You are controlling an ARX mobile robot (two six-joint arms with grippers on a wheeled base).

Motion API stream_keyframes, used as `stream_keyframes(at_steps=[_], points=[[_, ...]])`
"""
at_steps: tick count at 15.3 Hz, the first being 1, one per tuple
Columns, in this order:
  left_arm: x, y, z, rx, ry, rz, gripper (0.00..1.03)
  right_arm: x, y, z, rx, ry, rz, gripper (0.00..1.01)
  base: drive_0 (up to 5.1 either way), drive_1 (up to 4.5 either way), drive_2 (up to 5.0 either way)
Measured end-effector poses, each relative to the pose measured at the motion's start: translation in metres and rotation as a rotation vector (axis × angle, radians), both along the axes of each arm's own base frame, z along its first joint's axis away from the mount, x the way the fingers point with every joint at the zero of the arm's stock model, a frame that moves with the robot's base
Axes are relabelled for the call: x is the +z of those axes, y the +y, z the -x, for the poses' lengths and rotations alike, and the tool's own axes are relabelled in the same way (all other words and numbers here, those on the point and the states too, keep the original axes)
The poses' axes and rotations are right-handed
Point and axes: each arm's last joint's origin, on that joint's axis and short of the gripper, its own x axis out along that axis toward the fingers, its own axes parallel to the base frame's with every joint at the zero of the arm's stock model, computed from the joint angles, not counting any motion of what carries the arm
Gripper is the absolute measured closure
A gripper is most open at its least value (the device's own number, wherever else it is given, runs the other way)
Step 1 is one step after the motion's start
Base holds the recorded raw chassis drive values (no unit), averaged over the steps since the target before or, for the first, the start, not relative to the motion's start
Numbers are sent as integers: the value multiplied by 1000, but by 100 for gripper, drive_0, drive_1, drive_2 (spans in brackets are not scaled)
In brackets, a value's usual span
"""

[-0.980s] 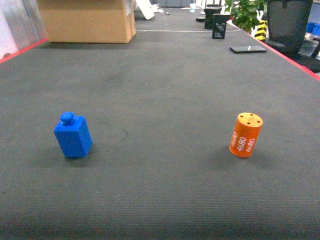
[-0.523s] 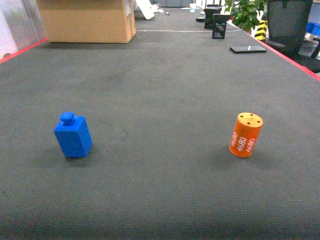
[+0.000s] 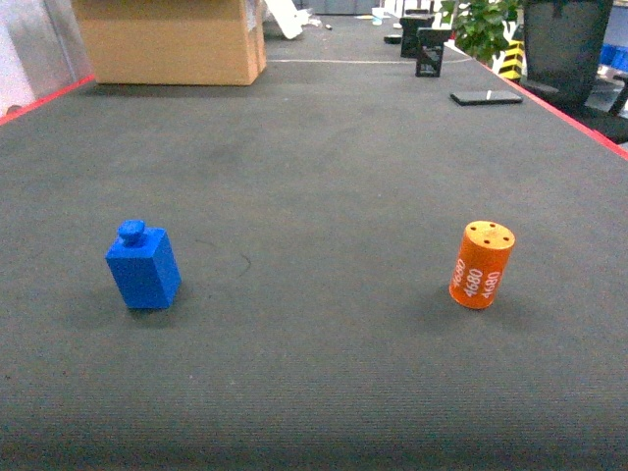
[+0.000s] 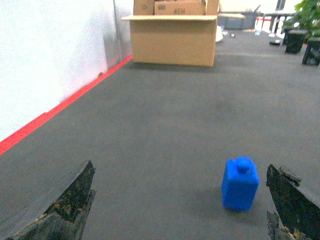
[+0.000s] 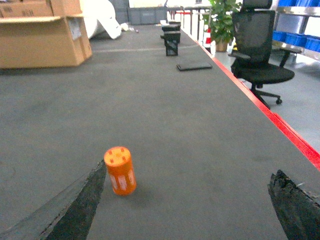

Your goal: Sort blue parts and orange caps into right shelf containers

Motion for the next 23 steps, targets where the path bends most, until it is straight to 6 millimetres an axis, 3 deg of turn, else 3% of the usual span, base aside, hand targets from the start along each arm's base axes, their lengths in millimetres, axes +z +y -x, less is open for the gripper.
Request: stream_keyframes(at_steps=[2, 4, 9, 15, 19, 23], points=[[26, -11, -56, -99, -93, 13, 5, 21, 14, -53, 44, -58, 2, 3, 0, 0, 0], [10, -21, -99, -142, -7, 17, 5, 11, 25, -97, 57, 4, 24, 3, 0, 0, 0], [-6, -30, -132, -162, 68, 39, 5, -4, 32, -132, 65, 82, 47, 3, 0, 0, 0], [-12, -37, -152, -180, 82, 51, 5, -14, 38, -154, 67, 117, 54, 3, 0, 0, 0], [-38, -45, -185, -196, 142, 63, 5, -33, 50, -187, 85, 179, 42, 3, 0, 0, 0], [-51, -44, -203, -199, 166, 90, 5, -48, 60, -206, 94, 219, 21, 3, 0, 0, 0]])
